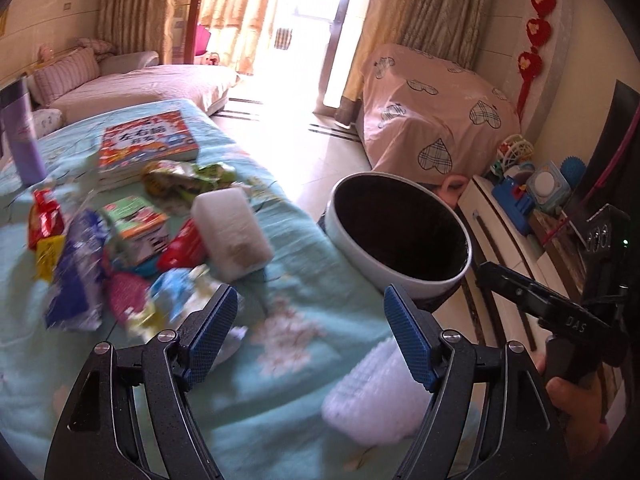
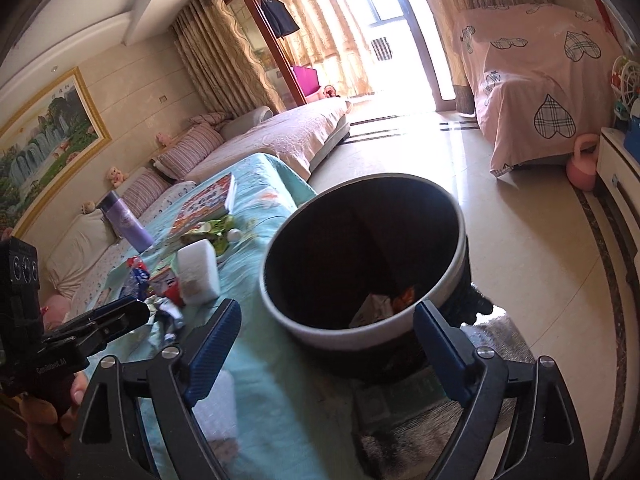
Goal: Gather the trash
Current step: 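Grasp the crumpled paper with the left tool while the right tool grasps the white foam net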
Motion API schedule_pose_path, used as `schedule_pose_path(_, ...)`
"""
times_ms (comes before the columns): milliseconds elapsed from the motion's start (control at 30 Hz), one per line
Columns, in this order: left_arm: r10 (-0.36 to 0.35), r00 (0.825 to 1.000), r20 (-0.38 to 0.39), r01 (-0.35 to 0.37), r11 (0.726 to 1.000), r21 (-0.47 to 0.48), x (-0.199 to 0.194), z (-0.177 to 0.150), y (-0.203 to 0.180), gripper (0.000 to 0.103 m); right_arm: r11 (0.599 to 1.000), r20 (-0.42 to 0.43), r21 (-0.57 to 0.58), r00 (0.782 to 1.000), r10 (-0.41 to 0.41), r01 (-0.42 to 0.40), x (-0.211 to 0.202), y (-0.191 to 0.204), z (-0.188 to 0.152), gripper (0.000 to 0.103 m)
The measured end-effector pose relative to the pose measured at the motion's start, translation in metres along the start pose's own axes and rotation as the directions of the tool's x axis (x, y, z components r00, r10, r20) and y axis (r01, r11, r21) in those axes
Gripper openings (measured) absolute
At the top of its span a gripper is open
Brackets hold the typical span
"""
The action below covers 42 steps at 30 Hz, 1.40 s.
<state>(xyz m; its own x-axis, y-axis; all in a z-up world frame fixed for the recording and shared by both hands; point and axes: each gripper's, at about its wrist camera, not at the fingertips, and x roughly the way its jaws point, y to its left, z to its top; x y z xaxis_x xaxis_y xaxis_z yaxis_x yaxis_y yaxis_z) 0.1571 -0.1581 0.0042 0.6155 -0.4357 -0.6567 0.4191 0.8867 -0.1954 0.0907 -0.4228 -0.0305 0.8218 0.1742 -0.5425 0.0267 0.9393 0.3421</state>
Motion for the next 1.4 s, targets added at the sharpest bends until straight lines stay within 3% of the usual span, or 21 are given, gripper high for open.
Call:
schedule_pose_path(633,0.093,0.995,-0.027,-0.096,0.987,-0.129,-0.027,-0.056,0.068,0.078,0.994,-0.054,-0.072,0.996,0.073,-0.077,-0.004,0.063,-0.053,0.094)
schedule_pose_path(867,0.091,0.995,-0.040,-0.096,0.987,-0.131,-0.016,-0.043,0.072,0.078,0.991,-0.098,-0.093,0.991,0.090,-0.100,0.006,0.072,-0.059,0.094)
schedule_pose_path(1000,0.130,0.990,-0.045,-0.134,0.986,-0.100,0.002,-0.031,0.071,0.077,0.990,-0.110,-0.092,0.989,0.100,-0.111,0.012,0.072,-0.060,0.094)
schedule_pose_path(1067,0.142,0.988,-0.053,-0.146,0.986,-0.086,0.012,-0.028,0.072,0.060,0.990,-0.119,-0.089,0.988,0.102,-0.113,0.016,0.072,-0.061,0.093)
schedule_pose_path(1100,0.139,0.988,-0.069,-0.144,0.986,-0.079,0.019,-0.027,0.072,0.044,0.990,-0.125,-0.087,0.987,0.102,-0.114,0.019,0.071,-0.061,0.092)
schedule_pose_path(1167,0.124,0.988,-0.096,-0.132,0.988,-0.075,0.030,-0.026,0.074,0.028,0.990,-0.137,-0.083,0.985,0.103,-0.115,0.023,0.071,-0.061,0.084)
schedule_pose_path(1200,0.116,0.987,-0.108,-0.125,0.989,-0.075,0.034,-0.028,0.074,0.013,0.989,-0.150,-0.080,0.983,0.108,-0.121,0.027,0.070,-0.062,0.074)
schedule_pose_path(1233,0.114,0.987,-0.117,-0.123,0.990,-0.075,0.037,-0.030,0.075,0.005,0.989,-0.164,-0.078,0.980,0.113,-0.127,0.030,0.070,-0.063,0.060)
schedule_pose_path(1300,0.095,0.989,-0.115,-0.105,0.991,-0.083,0.035,-0.033,0.076,0.005,0.989,-0.174,-0.082,0.979,0.108,-0.123,0.032,0.071,-0.064,0.039)
schedule_pose_path(1400,0.085,0.992,-0.091,-0.092,0.993,-0.071,0.025,-0.038,0.073,0.005,0.988,-0.153,-0.091,0.982,0.112,-0.127,0.023,0.071,-0.063,0.027)
